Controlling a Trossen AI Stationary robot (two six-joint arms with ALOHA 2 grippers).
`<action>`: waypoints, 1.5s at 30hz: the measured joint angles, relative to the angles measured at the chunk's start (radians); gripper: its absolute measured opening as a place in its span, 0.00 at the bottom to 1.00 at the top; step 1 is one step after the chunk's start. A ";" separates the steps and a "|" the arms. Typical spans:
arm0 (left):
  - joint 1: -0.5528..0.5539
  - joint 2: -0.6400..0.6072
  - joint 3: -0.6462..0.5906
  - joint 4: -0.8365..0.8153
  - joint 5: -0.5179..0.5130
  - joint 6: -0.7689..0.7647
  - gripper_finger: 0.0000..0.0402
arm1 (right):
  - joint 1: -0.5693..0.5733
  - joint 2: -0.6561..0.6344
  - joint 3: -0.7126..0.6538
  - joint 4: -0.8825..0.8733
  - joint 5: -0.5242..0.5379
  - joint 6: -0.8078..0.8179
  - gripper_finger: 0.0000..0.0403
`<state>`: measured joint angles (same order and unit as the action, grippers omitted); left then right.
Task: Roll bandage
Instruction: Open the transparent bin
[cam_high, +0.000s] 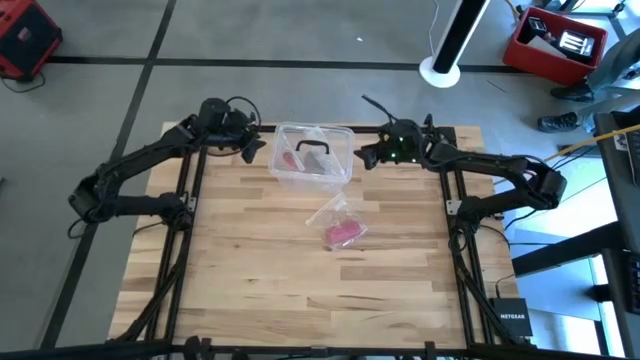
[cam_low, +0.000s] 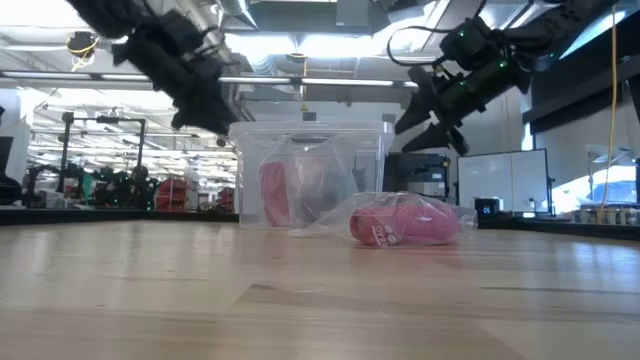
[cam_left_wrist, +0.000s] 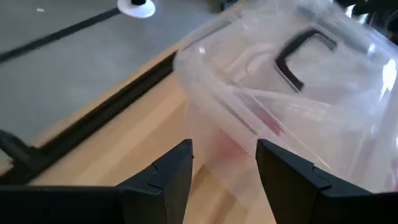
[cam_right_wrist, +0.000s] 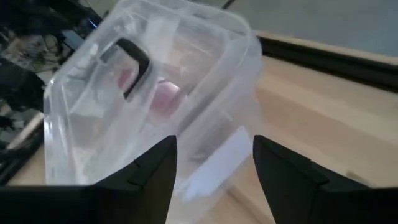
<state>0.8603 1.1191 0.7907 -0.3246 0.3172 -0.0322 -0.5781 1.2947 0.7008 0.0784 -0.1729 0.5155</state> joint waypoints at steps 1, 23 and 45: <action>0.011 0.000 -0.032 0.049 0.025 -0.022 0.42 | 0.000 0.001 -0.005 0.019 -0.006 0.004 0.53; -0.038 0.011 -0.188 0.329 0.105 -0.200 0.42 | 0.043 0.082 -0.009 0.135 -0.029 0.064 0.53; -0.056 -0.039 -0.195 0.333 0.122 -0.196 0.42 | 0.042 0.041 0.107 -0.020 -0.149 0.081 0.53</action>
<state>0.8043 1.0798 0.5961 0.0083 0.4393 -0.2283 -0.5362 1.3357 0.8074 0.0584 -0.3219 0.5968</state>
